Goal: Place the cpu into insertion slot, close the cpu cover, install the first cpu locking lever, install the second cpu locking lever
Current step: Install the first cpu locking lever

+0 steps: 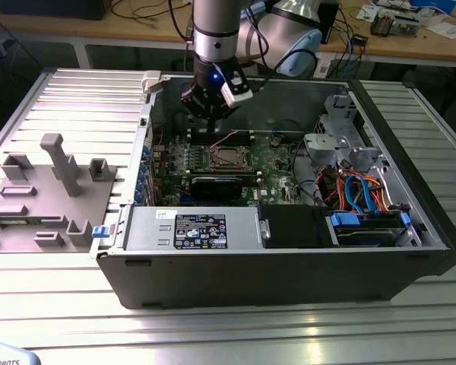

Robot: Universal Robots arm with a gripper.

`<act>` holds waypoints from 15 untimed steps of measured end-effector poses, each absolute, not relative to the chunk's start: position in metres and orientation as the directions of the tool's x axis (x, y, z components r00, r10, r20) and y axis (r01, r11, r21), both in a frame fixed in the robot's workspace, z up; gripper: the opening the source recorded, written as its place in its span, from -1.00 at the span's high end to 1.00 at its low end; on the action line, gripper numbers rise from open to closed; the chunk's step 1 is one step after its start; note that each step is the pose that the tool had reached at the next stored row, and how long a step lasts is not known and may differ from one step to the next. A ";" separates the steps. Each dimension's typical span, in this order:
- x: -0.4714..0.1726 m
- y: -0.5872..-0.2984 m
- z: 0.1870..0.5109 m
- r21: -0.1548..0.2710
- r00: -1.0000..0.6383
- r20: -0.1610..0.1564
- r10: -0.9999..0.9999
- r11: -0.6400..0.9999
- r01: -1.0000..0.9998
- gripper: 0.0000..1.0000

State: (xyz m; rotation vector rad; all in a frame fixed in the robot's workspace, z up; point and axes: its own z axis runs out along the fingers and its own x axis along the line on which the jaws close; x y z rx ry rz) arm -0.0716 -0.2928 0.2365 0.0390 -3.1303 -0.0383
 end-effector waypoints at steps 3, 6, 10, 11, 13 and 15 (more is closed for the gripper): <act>-0.069 -0.293 0.233 0.020 -1.000 0.011 -0.025 0.999 -0.025 0.79; -0.067 -0.293 0.228 0.019 -1.000 0.011 -0.025 1.000 -0.025 0.79; -0.062 -0.293 0.222 0.019 -1.000 0.011 -0.025 1.000 -0.025 0.79; -0.061 -0.293 0.221 0.019 -1.000 0.011 -0.025 1.000 -0.025 0.79; -0.059 -0.293 0.220 0.019 -1.000 0.011 -0.025 1.000 -0.025 0.79; -0.057 -0.293 0.219 0.018 -1.000 0.011 -0.025 1.000 -0.025 0.79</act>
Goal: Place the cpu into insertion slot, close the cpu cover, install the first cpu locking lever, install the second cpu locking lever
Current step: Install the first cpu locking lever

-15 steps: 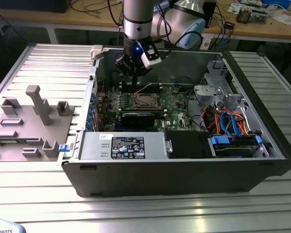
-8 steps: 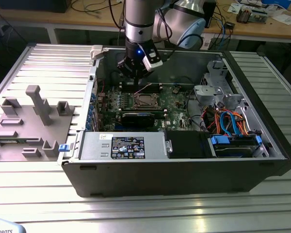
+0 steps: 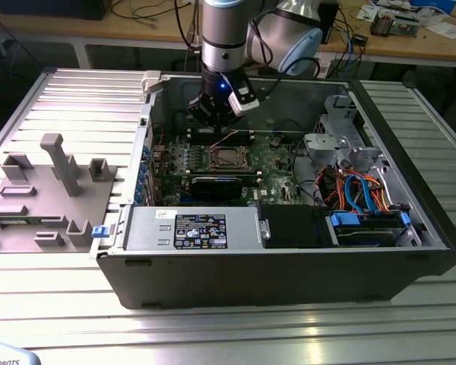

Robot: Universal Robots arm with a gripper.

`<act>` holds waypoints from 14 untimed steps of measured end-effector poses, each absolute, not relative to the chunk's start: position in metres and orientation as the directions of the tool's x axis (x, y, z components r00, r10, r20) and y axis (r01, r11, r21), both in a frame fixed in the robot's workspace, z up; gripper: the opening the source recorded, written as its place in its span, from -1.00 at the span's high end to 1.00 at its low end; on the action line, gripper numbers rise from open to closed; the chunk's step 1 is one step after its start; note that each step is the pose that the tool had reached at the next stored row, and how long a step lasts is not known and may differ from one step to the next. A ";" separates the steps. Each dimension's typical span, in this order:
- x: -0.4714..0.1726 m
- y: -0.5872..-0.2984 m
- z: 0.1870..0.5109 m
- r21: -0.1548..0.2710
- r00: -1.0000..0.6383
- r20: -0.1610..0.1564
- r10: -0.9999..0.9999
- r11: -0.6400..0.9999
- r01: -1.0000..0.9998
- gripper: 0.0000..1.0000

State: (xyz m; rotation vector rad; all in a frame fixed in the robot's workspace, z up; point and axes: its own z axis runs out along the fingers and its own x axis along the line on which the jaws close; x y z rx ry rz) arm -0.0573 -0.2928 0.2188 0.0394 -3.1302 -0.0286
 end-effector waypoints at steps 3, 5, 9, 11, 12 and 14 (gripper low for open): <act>-0.057 -0.293 0.218 0.017 -1.000 0.011 -0.025 1.000 -0.025 0.79; -0.057 -0.293 0.218 0.015 -1.000 0.009 -0.025 1.000 -0.025 0.79; -0.061 -0.294 0.219 0.006 -1.000 0.001 -0.025 1.000 -0.025 0.79; -0.060 -0.295 0.218 0.006 -1.000 0.001 -0.025 1.000 -0.025 0.79; -0.059 -0.295 0.217 0.006 -1.000 0.001 -0.025 1.000 -0.025 0.79; -0.056 -0.296 0.216 0.006 -1.000 0.002 -0.026 1.000 -0.026 0.79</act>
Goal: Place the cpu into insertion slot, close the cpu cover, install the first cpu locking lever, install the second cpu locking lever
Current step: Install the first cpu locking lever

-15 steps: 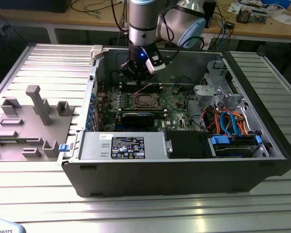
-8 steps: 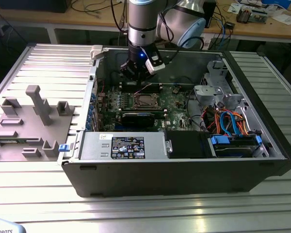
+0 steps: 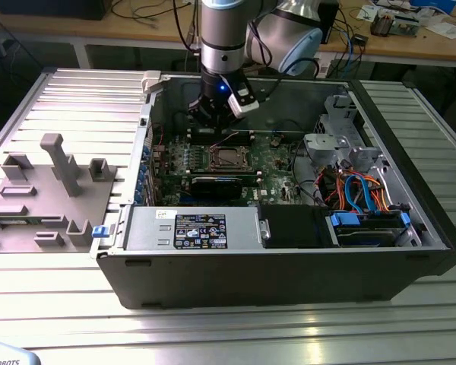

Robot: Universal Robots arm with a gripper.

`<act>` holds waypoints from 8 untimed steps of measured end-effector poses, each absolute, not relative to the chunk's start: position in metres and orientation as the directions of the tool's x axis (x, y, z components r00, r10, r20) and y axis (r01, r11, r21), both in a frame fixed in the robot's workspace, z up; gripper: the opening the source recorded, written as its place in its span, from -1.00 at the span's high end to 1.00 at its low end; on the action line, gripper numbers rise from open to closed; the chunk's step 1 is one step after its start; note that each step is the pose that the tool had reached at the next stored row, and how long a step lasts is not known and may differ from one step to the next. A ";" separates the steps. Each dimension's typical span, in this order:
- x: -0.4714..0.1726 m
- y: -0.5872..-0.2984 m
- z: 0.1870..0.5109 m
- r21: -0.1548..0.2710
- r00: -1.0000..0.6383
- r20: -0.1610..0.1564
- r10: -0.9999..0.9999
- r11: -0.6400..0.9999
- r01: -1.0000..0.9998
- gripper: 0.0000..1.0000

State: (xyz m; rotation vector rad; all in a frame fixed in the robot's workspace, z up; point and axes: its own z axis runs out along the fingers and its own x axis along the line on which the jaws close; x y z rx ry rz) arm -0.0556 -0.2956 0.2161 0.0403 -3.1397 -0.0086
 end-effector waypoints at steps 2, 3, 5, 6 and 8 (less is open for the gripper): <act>-0.049 -0.296 0.213 0.005 -1.000 0.002 -0.027 1.000 -0.027 0.79; -0.048 -0.296 0.213 0.005 -1.000 0.002 -0.028 1.000 -0.028 0.79; -0.045 -0.296 0.210 0.005 -1.000 0.002 -0.028 1.000 -0.028 0.79; -0.045 -0.296 0.209 0.005 -1.000 0.002 -0.028 1.000 -0.028 0.79; -0.044 -0.296 0.206 0.004 -1.000 0.002 -0.028 1.000 -0.028 0.79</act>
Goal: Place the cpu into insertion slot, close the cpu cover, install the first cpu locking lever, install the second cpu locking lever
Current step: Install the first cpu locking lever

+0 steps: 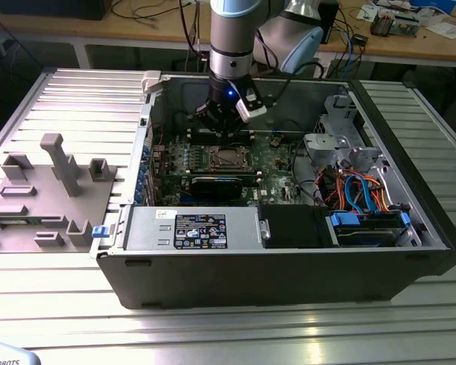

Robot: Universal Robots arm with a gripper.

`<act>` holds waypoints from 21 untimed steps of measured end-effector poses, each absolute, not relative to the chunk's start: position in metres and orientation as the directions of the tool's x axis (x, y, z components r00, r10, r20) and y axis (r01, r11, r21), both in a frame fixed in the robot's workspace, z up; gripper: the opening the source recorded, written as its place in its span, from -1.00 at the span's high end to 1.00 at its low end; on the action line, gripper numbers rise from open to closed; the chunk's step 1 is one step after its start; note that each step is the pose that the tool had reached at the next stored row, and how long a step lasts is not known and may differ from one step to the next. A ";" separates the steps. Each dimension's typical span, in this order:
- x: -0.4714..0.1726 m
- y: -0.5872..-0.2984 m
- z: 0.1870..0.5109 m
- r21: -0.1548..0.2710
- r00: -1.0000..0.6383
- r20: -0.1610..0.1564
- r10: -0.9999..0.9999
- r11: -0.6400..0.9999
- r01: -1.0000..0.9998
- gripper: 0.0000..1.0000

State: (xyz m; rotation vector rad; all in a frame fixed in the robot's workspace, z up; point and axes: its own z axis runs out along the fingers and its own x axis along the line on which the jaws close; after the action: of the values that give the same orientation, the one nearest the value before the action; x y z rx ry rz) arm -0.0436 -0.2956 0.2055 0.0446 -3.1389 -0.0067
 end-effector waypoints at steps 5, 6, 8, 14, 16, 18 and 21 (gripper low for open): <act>-0.035 -0.296 0.204 0.004 -1.000 0.002 -0.029 1.000 -0.029 0.79; -0.033 -0.296 0.204 0.004 -1.000 0.002 -0.029 1.000 -0.029 0.79; -0.028 -0.296 0.203 0.003 -1.000 0.003 -0.029 1.000 -0.029 0.79; -0.025 -0.295 0.201 0.003 -1.000 0.004 -0.029 1.000 -0.029 0.79; -0.024 -0.294 0.206 0.004 -1.000 0.003 -0.030 1.000 -0.030 0.79; -0.025 -0.295 0.214 0.003 -1.000 0.004 -0.030 1.000 -0.030 0.79; -0.025 -0.297 0.217 -0.004 -1.000 0.004 -0.030 1.000 -0.030 0.79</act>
State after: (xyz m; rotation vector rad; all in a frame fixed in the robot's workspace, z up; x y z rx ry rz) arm -0.0246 -0.2974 0.2169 0.0466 -3.1376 0.0057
